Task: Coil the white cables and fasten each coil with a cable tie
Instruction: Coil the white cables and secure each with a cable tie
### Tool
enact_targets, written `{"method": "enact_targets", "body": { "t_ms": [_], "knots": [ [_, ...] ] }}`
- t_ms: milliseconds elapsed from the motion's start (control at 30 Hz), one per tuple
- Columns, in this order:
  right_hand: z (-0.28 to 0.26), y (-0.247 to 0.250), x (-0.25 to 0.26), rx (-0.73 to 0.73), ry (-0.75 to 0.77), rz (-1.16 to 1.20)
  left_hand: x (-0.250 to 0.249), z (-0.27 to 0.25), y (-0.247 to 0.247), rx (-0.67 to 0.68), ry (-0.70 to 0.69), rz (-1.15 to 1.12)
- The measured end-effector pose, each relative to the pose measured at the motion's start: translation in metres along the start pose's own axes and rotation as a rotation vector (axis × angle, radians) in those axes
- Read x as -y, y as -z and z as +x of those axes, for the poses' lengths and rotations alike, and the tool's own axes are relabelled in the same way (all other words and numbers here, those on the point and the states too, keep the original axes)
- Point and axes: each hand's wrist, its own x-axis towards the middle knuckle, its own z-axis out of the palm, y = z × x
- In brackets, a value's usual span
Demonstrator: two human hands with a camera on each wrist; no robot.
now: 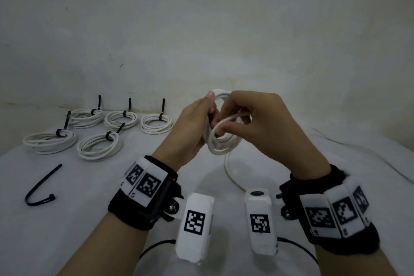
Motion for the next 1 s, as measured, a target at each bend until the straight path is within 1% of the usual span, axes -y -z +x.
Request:
{"method": "enact_targets", "body": {
  "t_ms": [100, 167, 300, 433, 533, 633, 700, 767, 867, 933, 1000],
  "knots": [
    [0.000, -0.001, -0.007, -0.141, -0.015, -0.001, -0.002, -0.003, -0.002, 0.014, 0.030, 0.029],
    [0.001, -0.001, -0.011, -0.176, -0.022, 0.016, -0.003, -0.004, -0.004, 0.034, 0.037, 0.047],
    [0.001, -0.003, -0.017, -0.213, -0.021, 0.033, -0.003, -0.007, -0.009, 0.141, 0.051, 0.036],
    [0.001, -0.001, -0.025, -0.350, 0.009, 0.005, -0.007, -0.007, -0.009, 0.135, 0.112, -0.047],
    [0.001, -0.003, -0.027, -0.395, 0.067, -0.080, -0.009, -0.009, -0.009, 0.146, 0.129, -0.052],
    [0.002, 0.000, -0.030, -0.373, 0.125, -0.159, -0.013, -0.010, -0.006, 0.151, 0.105, 0.003],
    [0.000, 0.006, -0.034, -0.329, 0.118, -0.251, -0.016, -0.011, -0.003, 0.153, 0.108, 0.022],
    [-0.002, 0.013, -0.036, -0.258, 0.044, -0.355, -0.017, -0.011, 0.000, 0.148, 0.123, 0.026],
    [-0.007, 0.024, -0.041, -0.110, -0.127, -0.346, -0.019, -0.011, 0.002, 0.153, 0.149, 0.002],
    [-0.009, 0.028, -0.043, -0.078, -0.207, -0.314, -0.020, -0.011, 0.001, 0.170, 0.159, -0.020],
    [-0.009, 0.028, -0.042, -0.097, -0.258, -0.238, -0.020, -0.011, -0.001, 0.192, 0.175, -0.054]
  ]
}}
